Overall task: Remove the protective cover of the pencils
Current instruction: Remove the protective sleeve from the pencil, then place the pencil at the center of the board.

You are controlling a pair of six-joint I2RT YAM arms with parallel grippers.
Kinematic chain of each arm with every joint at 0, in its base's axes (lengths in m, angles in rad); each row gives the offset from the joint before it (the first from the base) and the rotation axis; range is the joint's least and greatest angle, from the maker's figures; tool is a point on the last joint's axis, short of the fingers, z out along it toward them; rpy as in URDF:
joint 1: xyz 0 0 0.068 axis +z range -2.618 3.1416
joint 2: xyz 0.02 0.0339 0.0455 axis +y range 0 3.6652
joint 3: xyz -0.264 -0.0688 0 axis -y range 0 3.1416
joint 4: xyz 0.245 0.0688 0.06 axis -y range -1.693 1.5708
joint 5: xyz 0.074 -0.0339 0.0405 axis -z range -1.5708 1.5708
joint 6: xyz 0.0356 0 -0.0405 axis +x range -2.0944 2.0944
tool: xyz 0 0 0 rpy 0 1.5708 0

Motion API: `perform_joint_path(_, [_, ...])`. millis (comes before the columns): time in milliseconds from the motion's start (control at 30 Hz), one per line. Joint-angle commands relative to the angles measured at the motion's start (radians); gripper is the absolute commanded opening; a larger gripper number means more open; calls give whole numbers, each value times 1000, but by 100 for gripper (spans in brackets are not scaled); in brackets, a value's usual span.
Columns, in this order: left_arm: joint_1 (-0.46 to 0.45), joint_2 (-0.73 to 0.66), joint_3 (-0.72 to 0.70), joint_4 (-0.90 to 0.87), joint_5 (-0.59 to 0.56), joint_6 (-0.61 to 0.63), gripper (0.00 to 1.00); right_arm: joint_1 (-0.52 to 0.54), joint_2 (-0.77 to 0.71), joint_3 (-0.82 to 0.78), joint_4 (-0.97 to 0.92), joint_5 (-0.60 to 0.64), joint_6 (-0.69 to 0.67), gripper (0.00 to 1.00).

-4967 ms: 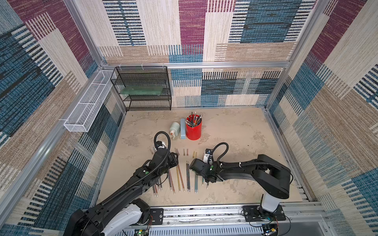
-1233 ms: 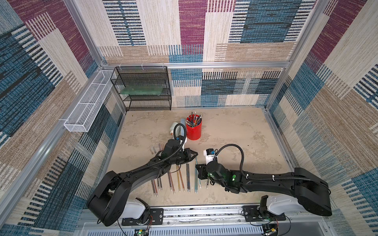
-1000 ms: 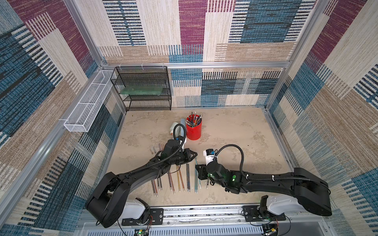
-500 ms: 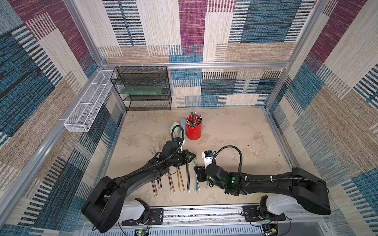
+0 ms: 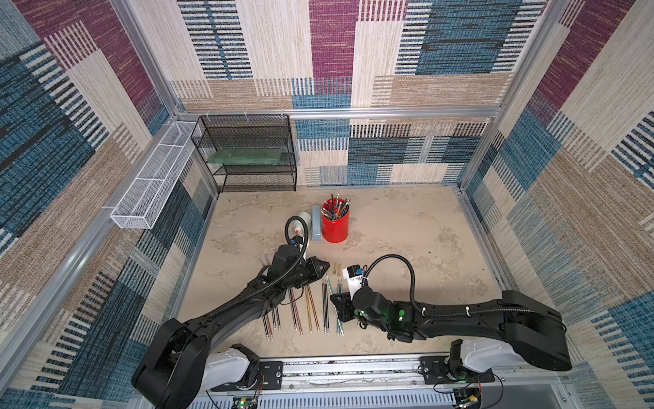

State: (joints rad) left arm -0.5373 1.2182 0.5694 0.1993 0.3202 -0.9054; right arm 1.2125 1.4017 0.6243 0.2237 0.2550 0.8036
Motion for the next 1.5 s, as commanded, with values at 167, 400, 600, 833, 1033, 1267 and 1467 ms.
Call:
perform_joint_path(167, [13,-50,-8,-68,-56,-9,1,-25,-33,-18,2,58,39,0])
perform_joint_path(400, [14,-69,-8,-83,-63,-6,1,-103,-47,-71,-29,46,125,0])
perform_joint_path(600, [15,-69,4,-100,-58,2,2,-158,30,-48,-127,46,215,0])
perform_joint_path(833, [14,-68,4,-103,-59,5,2,-164,137,-25,-131,1,249,0])
perform_joint_path(1033, [14,-66,3,-102,-59,6,2,-163,157,-17,-154,14,274,0])
perform_joint_path(1267, [14,-63,-3,-95,-60,5,2,-156,142,-8,-221,64,310,0])
perform_joint_path(1467, [14,-62,-7,-90,-58,2,2,-154,165,6,-241,67,315,3])
